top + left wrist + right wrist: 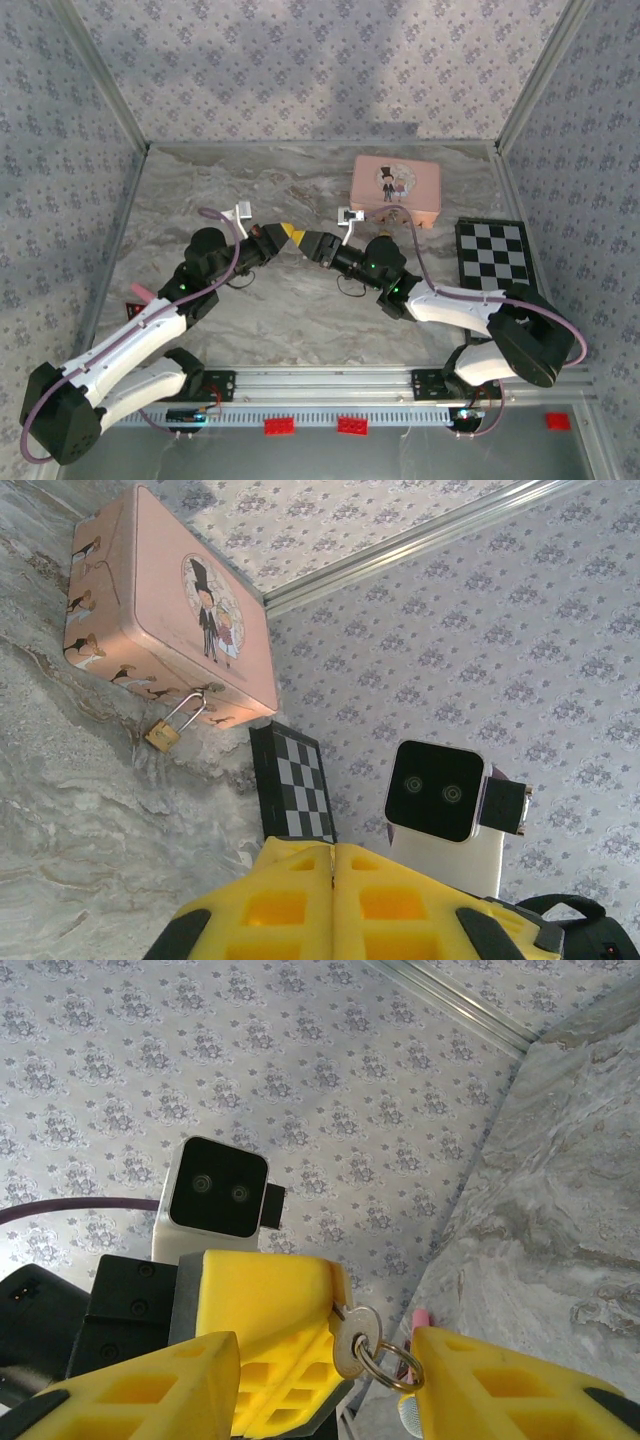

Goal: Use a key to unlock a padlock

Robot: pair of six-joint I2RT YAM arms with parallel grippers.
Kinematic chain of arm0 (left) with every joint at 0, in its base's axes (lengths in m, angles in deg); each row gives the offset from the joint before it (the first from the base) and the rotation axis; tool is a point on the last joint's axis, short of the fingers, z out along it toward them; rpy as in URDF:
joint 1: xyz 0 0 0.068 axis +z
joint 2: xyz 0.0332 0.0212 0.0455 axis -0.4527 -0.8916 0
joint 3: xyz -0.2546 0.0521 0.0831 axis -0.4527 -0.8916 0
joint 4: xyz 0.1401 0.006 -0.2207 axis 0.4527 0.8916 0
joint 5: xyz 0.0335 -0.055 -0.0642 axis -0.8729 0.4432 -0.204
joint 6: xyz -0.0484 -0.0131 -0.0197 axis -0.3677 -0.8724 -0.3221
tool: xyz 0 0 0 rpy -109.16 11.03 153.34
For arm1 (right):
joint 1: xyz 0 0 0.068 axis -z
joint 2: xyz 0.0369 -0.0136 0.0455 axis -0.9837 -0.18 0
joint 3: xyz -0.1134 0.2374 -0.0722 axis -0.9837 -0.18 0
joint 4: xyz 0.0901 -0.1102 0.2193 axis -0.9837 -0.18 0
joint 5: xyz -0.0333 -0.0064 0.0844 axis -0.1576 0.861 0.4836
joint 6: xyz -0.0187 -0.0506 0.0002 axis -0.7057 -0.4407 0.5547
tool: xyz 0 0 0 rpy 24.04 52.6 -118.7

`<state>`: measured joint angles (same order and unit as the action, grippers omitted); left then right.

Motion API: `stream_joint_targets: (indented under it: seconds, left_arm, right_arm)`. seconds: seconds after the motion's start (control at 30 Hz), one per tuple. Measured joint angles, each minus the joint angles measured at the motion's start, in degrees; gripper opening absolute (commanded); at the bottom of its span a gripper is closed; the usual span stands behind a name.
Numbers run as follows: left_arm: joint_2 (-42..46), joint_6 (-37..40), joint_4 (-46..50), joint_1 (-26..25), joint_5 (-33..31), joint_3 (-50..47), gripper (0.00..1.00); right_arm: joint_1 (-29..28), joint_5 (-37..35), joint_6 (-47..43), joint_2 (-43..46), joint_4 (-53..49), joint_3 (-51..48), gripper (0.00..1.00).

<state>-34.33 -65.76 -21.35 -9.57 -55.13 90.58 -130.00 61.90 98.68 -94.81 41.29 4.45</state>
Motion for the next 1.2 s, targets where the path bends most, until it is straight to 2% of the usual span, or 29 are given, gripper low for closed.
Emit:
stream_joint_targets:
  seconds: [0.7,1.2]
  left_arm:
    - [-0.63,0.04,0.09,-0.26,-0.55,-0.11,0.00]
    - [-0.57,0.48,0.13,-0.28,-0.63,-0.11,0.00]
  right_arm:
    - [0.00,0.13,0.00,0.00,-1.16,0.20,0.29]
    - [0.72,0.20,0.68,0.00,-1.09,0.20,0.29]
